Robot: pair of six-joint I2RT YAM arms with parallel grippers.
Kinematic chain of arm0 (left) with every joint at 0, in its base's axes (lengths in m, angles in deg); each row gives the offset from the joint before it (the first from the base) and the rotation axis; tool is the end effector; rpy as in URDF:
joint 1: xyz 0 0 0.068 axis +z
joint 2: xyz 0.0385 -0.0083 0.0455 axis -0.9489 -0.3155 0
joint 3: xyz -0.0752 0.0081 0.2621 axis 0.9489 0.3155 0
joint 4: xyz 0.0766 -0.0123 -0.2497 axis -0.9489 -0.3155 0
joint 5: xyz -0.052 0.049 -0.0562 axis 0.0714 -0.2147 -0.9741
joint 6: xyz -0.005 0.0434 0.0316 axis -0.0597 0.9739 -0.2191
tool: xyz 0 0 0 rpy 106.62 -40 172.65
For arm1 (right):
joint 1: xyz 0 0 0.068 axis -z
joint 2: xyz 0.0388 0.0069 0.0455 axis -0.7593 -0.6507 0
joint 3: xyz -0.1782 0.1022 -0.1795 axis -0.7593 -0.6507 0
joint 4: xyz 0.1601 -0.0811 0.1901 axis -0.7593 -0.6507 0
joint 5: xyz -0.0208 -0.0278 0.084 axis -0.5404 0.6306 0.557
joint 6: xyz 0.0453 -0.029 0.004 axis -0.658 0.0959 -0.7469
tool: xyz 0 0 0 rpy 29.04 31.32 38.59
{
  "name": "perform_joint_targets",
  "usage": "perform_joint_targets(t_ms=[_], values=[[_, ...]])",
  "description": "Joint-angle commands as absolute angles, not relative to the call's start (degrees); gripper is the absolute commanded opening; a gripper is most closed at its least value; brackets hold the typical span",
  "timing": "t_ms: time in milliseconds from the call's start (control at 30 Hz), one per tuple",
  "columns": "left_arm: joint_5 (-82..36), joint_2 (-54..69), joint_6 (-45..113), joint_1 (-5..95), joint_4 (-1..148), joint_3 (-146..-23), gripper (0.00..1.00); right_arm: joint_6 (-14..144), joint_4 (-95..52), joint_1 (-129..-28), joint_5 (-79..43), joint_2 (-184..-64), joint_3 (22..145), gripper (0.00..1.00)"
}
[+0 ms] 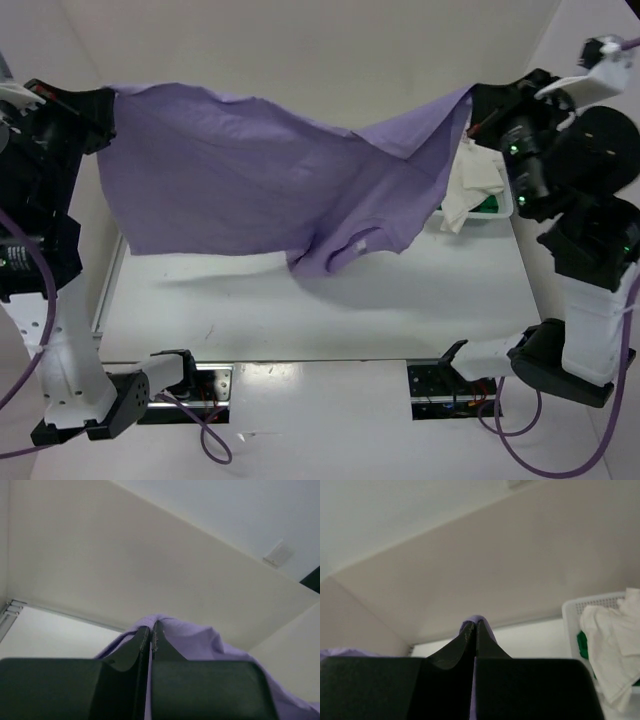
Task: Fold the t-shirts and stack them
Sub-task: Flatten out the crumpled T-shirt at the center of the board.
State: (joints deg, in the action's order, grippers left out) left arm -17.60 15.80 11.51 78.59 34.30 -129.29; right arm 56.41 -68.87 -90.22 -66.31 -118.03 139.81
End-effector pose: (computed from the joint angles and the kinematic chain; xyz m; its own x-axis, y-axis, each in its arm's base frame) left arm 0.1381 0.0150 0.6061 0.2164 -0.5353 -0.8164 0.0624 0.8421 -0.5357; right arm 0.1178 0.0713 0.6226 0.1114 0.3612 -0.9258 -0.0445 0.9325 0.3585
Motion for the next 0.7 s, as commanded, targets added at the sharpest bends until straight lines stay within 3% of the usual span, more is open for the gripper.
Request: perform_joint_targets(t_ms=[0,167,400,533,667], values=[[-12.85,14.36,14.44,78.9,32.21,-133.27,0.0,60.77,-66.2,-92.37,-68.65,-118.52,145.95,0.0],[-10.12,13.22,15.67,78.9,32.21,-135.65,0.0,61.4,-64.35,-92.99,-66.09,-122.47,152.11,0.0],[-8.37,8.12,16.8,78.9,32.73,-130.93,0.0,70.42,-52.34,-95.46,-73.56,-133.36,148.62,0.0],[-5.9,4.26,16.81,78.9,36.76,-123.46,0.0,70.45,-49.32,-90.02,-70.23,-142.59,147.99,0.01],[-11.59,0.92,15.41,78.9,37.39,-124.47,0.0,67.37,-52.48,-86.4,-62.15,-151.56,158.51,0.01]])
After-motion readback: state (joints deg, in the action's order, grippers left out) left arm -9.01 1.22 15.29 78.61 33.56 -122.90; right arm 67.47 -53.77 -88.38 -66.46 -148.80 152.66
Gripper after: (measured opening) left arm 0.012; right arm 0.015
